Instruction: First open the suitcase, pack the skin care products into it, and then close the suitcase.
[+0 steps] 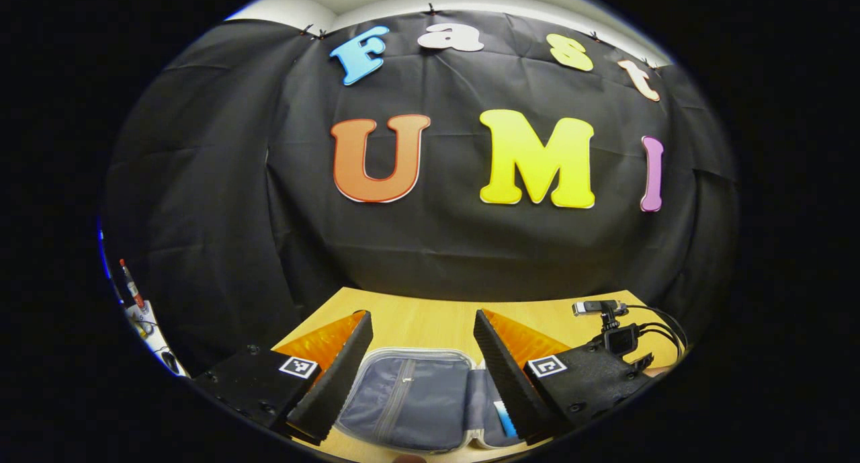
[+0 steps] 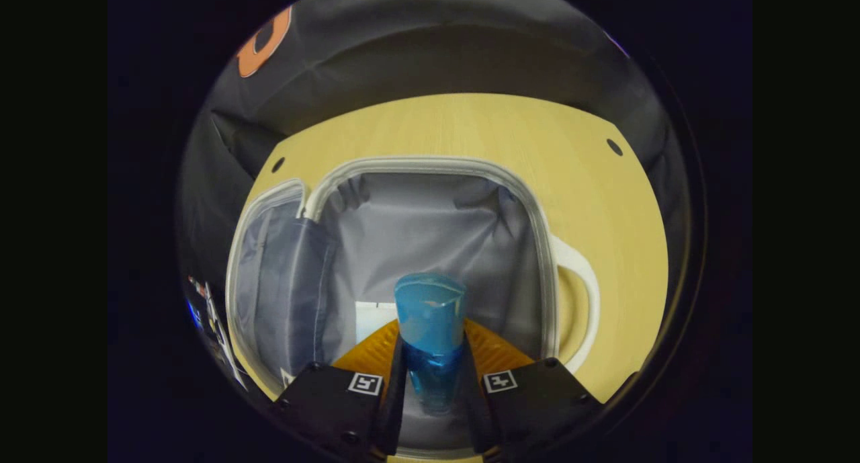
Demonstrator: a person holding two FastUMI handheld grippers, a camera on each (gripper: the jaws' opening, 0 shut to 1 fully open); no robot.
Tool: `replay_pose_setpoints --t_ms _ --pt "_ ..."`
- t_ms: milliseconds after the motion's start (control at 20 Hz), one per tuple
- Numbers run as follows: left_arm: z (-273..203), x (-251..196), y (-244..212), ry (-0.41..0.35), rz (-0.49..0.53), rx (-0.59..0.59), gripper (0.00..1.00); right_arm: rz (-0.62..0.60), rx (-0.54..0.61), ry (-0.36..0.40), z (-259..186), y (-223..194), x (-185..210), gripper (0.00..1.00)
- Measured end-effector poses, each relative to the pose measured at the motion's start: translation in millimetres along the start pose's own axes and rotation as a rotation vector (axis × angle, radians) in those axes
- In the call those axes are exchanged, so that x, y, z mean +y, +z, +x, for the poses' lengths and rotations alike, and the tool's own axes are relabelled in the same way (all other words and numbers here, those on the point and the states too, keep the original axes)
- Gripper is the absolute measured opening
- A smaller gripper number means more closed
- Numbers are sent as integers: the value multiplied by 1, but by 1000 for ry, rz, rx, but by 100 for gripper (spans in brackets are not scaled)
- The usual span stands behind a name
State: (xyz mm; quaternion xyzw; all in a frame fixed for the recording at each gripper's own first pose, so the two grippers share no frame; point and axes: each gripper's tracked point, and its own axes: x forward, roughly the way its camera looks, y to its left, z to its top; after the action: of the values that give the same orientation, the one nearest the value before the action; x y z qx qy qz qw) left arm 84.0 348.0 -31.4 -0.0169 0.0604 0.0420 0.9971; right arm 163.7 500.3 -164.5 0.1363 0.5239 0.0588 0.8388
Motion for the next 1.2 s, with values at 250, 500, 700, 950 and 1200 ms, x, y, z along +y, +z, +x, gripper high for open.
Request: replay_pose_setpoints --t_ms 250,500,700,950,1200 --pt "1 48 -28 71 -41 42 98 30 55 -26 10 -14 -3 37" --pt "-2 101 -56 153 -112 92 98 44 72 -24 10 -15 -1 39" --pt "-3 134 -74 179 -149 124 99 40 45 2 1 -9 3 52" --pt "19 159 -121 115 -272 235 98 -117 -151 101 -73 22 14 80" --pt "50 183 -194 71 -554 401 99 -244 -425 154 -182 52 -8 77"
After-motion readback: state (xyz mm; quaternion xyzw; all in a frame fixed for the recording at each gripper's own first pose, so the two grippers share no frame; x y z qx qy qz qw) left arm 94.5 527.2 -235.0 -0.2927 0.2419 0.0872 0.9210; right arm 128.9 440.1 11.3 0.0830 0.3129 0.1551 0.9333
